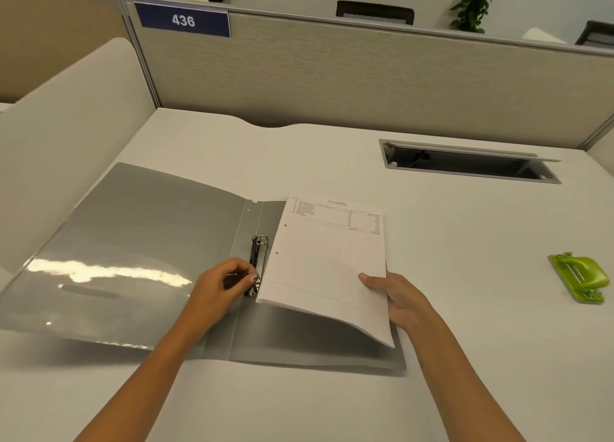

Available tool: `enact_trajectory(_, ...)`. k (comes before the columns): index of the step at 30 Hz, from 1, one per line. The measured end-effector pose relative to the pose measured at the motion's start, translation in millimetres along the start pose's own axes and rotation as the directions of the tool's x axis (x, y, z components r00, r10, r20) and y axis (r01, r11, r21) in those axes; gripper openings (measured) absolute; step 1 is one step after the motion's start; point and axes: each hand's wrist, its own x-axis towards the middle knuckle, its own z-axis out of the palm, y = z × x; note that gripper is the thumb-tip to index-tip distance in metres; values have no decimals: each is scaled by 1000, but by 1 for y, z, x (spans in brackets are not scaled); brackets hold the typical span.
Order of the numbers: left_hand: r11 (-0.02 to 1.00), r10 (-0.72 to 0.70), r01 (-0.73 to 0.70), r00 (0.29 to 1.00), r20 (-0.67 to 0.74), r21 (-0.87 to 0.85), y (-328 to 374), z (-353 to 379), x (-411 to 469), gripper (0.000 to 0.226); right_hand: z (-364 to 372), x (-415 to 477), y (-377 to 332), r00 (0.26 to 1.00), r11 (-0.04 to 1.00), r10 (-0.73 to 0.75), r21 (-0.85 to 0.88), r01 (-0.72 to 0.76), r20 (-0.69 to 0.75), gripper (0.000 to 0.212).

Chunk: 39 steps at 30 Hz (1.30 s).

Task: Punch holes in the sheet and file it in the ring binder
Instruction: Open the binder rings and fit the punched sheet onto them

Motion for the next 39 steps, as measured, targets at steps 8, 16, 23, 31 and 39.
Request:
enact_trajectory(8, 999, 44, -44, 999, 1, 23, -7, 3, 2, 10, 0, -1, -1, 1000, 1000, 0, 24, 0, 20, 18)
enact_trajectory(16, 999, 53, -53, 999, 8, 7, -10, 6, 5, 6, -1, 2, -1, 1000, 1000, 12, 25, -12, 21, 23)
enact_trajectory(23, 998, 60, -60, 998, 12, -5, -9, 7, 4, 7, -1, 2, -1, 1000, 999, 23, 25, -23, 16, 26)
enact_trajectory(31, 998, 69, -69, 998, -13, 7, -6, 11, 3, 22, 1, 1, 0, 1000, 1000, 14, 1, -15, 2, 23)
enact_trajectory(39, 999, 23, -23, 1000, 14, 44, -3, 6, 2, 4, 1, 0, 0, 1000, 1000, 9, -8, -9, -11, 34)
